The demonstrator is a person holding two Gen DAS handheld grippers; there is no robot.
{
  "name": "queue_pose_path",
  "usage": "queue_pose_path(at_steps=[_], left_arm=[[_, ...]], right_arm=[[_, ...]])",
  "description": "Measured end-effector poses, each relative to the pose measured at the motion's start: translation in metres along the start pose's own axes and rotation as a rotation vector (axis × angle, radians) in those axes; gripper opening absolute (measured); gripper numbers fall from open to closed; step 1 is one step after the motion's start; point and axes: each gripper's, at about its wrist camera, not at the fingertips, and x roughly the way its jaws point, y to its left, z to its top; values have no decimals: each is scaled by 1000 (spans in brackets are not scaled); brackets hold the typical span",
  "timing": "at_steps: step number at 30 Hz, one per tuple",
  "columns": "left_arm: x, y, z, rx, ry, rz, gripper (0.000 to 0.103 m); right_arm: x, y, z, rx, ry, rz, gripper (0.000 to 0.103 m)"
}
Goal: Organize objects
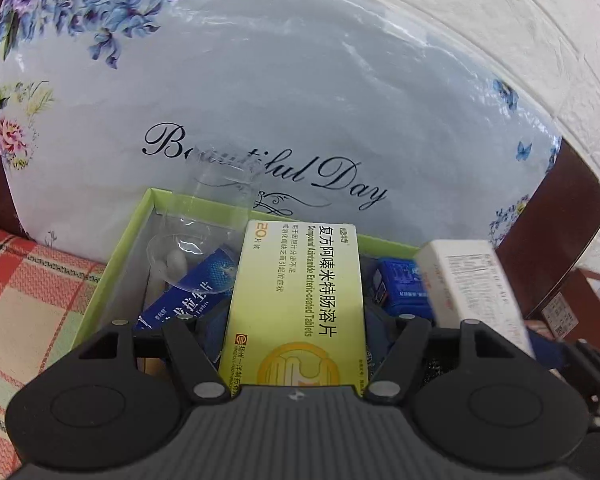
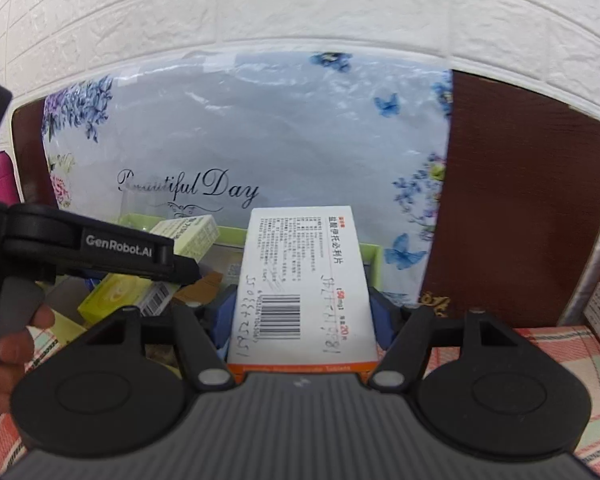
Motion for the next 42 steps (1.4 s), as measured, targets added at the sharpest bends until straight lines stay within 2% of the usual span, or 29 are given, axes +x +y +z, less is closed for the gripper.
queue_pose_path(at_steps=[3,4,6,8,11,16,20,24,28,31,35,42], left_arm=[[-8,7,1,-50,-14,-56,79],[-13,10,0,-69,-12,-70,80],[-27,15,-4,-95,-29,-79,81],[-46,18,-12,-98,-75,-73,85],[-69,15,-27,-66,-135,-42,89],[-101,0,-57,6,-177,12,89],[-122,-9,-82,31,-166,74,90],[-132,-19,-108,66,-91,151,90],[-143,-25,-133,89,-28,227,90],[-152,-29,-145,104,-3,246,90],[-166,-37,-156,132,-13,266,90],[-184,-44,-162,145,-43,283,90]], right_arm=[[11,8,1,-34,-2,34,67],[14,11,-1,-66,8,65,82],[15,13,-6,-130,28,74,95],[4,6,-13,-160,-17,38,96],[-16,2,-25,-135,-55,26,103],[-48,-7,-39,-45,-21,32,103],[-81,-6,-50,-9,17,30,103],[-115,-1,-62,0,31,31,103],[-140,2,-74,33,49,-7,103],[-152,2,-82,76,65,-15,103],[-163,7,-91,77,82,-41,103],[-181,14,-94,60,50,-69,103]])
